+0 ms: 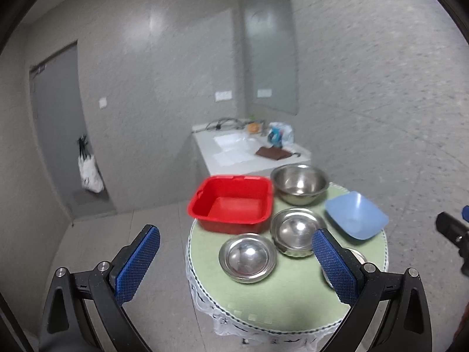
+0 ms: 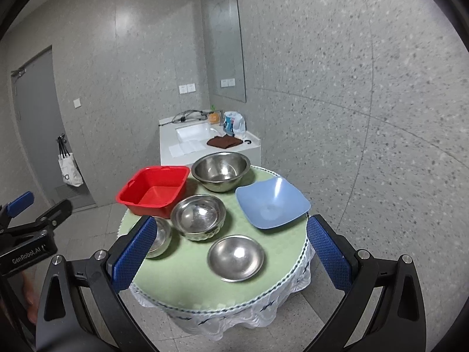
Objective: Organize plates and bowls
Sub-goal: 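Move both grippers toward the large steel bowl beside the red basket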
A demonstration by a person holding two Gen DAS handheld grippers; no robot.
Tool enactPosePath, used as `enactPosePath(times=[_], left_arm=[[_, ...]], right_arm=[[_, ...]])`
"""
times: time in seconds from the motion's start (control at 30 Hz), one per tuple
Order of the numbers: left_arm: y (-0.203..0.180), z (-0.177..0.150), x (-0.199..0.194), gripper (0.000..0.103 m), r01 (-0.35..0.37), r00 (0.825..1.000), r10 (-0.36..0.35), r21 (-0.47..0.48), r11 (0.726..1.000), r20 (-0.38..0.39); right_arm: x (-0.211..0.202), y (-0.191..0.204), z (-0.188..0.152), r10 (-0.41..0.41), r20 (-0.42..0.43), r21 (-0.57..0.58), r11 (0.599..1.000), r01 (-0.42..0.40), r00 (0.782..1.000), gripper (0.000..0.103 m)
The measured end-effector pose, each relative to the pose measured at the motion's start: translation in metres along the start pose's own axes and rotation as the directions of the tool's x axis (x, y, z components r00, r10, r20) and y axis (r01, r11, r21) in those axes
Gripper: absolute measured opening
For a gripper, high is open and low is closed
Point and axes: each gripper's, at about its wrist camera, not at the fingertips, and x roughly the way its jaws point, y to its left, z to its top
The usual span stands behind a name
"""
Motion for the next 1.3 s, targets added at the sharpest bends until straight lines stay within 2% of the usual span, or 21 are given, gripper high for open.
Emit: enactPosePath(times=[0.23, 0.6, 0.9, 1.3], left_arm=[[-0.033, 0.021, 0.055, 0.102, -0.043, 0.994, 0.040, -0.027, 0.999, -0.099], [-0.042, 0.054, 0.146, 0.102, -0.026, 0.981, 0.016, -0.050, 0.998, -0.195], [-0.033, 0.074, 0.215, 0.102, 0.011, 0.978, -0.017, -0.028, 1.000, -0.210], [0.003, 0.112, 0.302, 0.102, 0.126, 0.970, -0.119, 0.022, 0.992, -0.211]], right_arm=[[0.056, -0.037, 0.014, 0.031, -0.047, 0.011, 0.999, -0.031, 0.998, 0.103], [0.138, -0.052, 0.020, 0.091, -0.161, 0.031, 0.996, -0.087, 0.983, 0.103], [0.185, -0.055, 0.028, 0.050, -0.209, 0.049, 0.998, -0.041, 0.977, 0.103], [0.224, -0.035, 0.050, -0.063, -0.219, 0.102, 0.991, 0.087, 0.974, 0.103]])
